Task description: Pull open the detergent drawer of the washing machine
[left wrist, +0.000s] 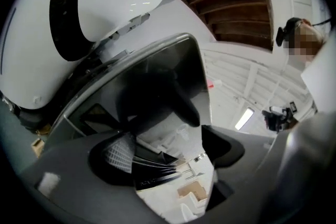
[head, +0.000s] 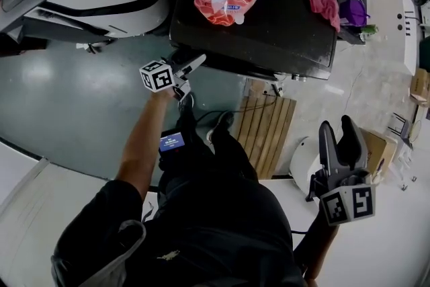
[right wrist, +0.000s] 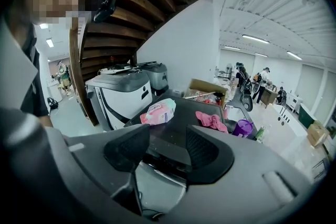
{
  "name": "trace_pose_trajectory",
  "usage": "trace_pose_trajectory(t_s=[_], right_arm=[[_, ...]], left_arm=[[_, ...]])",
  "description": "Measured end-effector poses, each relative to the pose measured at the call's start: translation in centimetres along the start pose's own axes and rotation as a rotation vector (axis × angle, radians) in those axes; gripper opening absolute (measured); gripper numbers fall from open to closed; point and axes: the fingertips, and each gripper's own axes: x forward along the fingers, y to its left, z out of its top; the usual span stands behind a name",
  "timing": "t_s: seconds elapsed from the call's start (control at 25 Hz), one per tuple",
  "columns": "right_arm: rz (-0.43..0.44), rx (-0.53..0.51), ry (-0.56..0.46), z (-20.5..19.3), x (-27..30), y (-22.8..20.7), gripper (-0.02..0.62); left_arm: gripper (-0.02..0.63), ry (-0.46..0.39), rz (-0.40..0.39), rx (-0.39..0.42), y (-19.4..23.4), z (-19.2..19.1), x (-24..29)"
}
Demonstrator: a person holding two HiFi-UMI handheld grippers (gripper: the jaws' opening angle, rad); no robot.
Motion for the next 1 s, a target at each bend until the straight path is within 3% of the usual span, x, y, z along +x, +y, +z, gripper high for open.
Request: trace_pose_trajectory(t_s=[0.08,0.32,0.56,0.68,0.8,0.92,1.0], right_arm=[[0.001,0.003,0.007,-0.3,0.1,-0.1,0.215],[-0.011,0.013,0.029,-1.2,0.1,-0.5,0.215],[-0.031,0.013,0.074,-3.0,-0.4,-1.0,0.215],[-0.041,0.024,0.089,-3.7,-0.5,-1.3,0.215],[-0.041,0.028,0.096,-4.2,-0.3,-1.5,0.215],[-0.02,0.03,0.088,-4.2,0.1,-0.8,0.215],[-0.003,0.028,0.082,-4.2,0.5,-0.1,0.215]], left_arm=[[0.44,-0.048,-0.027,-0.062,-0.7,0.6,0.0],[0.44,-0.206,-0.098,-0.211,-0.9,1.6,-0.5],[0.418,-0.259,-0.139,-0.311,-0.5,1.3,-1.2],[0.337,-0.253,-0.135,-0.308,-0.8,0.6,-2.0],[0.382,-0.263,-0.119,-0.29,-1.5,1.1,-1.4],[0.382,-0.19,-0.024,-0.189,-0.7,0.8,-0.9],[0.406,-0.11,-0.007,-0.094,-0.3,0.7,-0.6]])
